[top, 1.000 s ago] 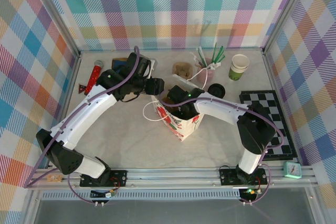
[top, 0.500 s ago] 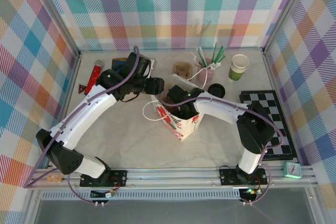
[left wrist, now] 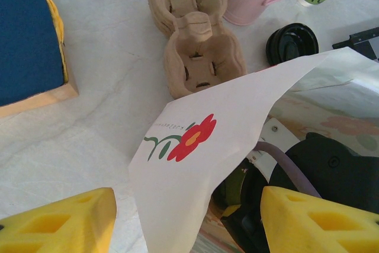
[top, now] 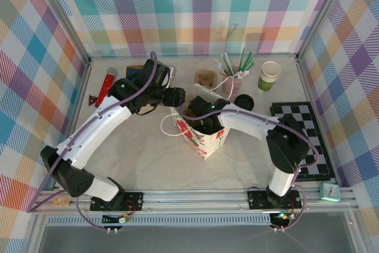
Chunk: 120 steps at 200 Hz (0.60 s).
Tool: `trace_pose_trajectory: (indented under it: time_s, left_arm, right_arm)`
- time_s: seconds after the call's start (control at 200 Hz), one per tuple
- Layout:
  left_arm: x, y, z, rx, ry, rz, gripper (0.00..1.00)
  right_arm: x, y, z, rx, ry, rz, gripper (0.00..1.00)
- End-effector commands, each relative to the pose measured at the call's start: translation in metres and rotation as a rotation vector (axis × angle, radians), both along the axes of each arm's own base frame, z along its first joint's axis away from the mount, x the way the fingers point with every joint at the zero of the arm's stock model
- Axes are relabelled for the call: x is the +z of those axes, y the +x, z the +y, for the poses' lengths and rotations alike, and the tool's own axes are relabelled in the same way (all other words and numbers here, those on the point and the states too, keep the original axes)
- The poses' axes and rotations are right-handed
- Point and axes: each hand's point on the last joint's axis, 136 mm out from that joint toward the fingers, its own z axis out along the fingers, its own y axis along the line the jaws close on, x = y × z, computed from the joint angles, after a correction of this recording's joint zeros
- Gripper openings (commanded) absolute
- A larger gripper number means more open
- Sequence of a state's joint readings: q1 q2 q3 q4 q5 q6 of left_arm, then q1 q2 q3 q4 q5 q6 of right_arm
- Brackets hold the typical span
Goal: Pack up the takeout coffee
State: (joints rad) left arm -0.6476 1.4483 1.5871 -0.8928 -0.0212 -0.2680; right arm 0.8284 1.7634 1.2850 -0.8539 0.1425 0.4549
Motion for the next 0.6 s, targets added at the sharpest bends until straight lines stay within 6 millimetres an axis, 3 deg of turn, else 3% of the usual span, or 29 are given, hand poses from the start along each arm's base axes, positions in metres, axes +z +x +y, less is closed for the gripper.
trace_pose_trajectory:
  time_s: [0.0,0.22,0.32,0.445,0.595]
  left_arm:
    - [0.0253,-0.0116,-0.0078,-0.05,-0.055,-0.038,0.66]
    - [0.0251,-0.0123,-0.0067,-0.048,-0.055,-0.038,0.66]
    - [0.0248,-0.0124,-0.0065,-0.047,-0.054,-0.039,0.66]
    - [0.025,-0.0127,-0.0061,-0.047,-0.053,-0.04,0.66]
    - [0.026,-0.0131,-0.0056,-0.047,-0.054,-0.042,0.66]
  right_arm:
    - [-0.0372,0.003,-0.0151,0.009,-0.102,0.017,0.66]
    - [-0.0342,0.0028,-0.0149,0.011,-0.101,0.019,0.81]
    - [-0.0337,0.0025,-0.0148,0.01,-0.101,0.021,0.83]
    - [-0.0319,0.0021,-0.0149,0.009,-0.1,0.022,0.96]
    - [-0.0283,0.0021,-0.0149,0.01,-0.096,0.018,0.98]
